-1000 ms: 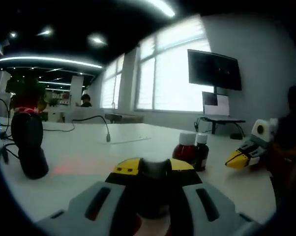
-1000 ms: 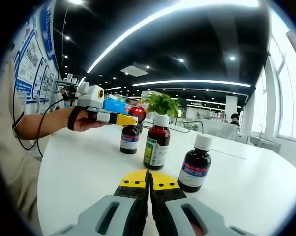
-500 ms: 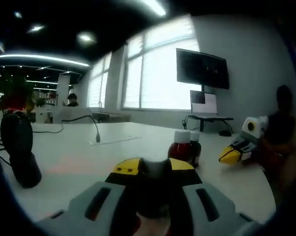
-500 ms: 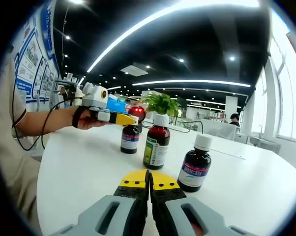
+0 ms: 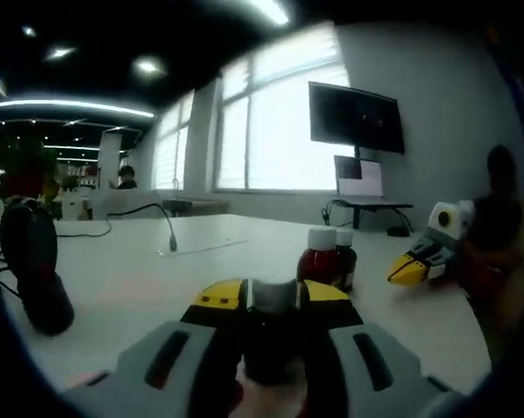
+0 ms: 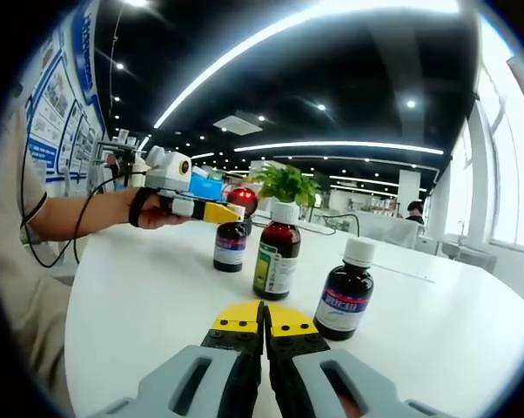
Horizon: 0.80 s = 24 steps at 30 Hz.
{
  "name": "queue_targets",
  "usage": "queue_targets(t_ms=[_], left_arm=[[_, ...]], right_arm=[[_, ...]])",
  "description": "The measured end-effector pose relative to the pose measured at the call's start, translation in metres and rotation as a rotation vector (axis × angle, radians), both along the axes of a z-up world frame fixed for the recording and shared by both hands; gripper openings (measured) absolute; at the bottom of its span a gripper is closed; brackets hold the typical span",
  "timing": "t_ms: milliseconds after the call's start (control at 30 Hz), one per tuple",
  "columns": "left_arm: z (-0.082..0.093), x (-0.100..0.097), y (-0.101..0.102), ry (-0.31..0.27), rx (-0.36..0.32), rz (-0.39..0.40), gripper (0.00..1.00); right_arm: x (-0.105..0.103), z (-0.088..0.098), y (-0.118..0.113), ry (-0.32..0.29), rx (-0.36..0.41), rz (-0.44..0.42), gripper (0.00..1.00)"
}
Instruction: Rotate the medicine bottle to make it face forward pick up the medicine bottle inspect the drug traceability code place the medicine on the table
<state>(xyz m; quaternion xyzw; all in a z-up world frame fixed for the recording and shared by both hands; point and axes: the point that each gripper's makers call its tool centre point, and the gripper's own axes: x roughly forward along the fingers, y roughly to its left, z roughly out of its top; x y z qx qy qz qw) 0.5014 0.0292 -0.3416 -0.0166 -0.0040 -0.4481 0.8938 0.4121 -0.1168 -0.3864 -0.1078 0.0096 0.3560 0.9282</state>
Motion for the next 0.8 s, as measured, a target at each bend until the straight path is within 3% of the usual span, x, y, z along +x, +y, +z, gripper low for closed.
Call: queue_targets(t_ms=[233, 533, 633, 800], left_arm=[[0.011, -0.003, -0.001, 0.009, -0.043, 0.042, 0.20], [0.009, 0.003, 0.006, 0.027, -0.044, 0.201, 0.20], [0.010, 0.001, 0.008, -0.023, 0.008, 0.290, 0.19], [0.014, -0.004, 0.006, -0.077, 0.036, 0.365, 0.19]], right_arm=[[0.000, 0.000, 0.000, -0.002, -0.001, -0.001, 0.00], [-0.001, 0.001, 0.001, -0.004, -0.001, -0.001, 0.00], [-0.001, 0.001, 0.001, -0.005, -0.003, -0.001, 0.00], [0.000, 0.001, 0.000, -0.008, -0.002, 0.000, 0.00]])
